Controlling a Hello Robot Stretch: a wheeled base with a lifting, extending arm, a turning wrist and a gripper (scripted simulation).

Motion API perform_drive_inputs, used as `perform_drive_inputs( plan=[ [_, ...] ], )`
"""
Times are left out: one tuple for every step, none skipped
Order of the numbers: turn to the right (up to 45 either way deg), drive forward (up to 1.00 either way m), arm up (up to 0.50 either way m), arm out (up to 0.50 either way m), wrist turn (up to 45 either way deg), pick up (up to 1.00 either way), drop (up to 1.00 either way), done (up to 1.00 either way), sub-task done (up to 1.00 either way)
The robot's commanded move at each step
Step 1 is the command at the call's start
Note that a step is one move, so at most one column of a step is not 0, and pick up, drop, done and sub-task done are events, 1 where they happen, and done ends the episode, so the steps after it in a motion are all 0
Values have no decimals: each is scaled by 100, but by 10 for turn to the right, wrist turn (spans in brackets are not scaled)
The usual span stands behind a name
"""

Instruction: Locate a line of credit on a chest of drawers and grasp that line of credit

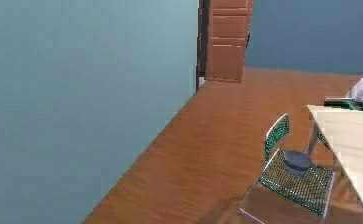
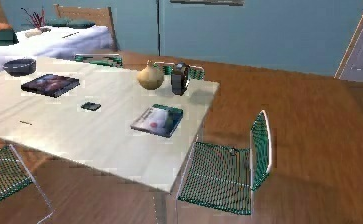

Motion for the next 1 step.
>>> perform_drive_inputs(
  plan=[
    [0, 100, 0, 0, 0, 0, 0, 0, 0]
  ],
)
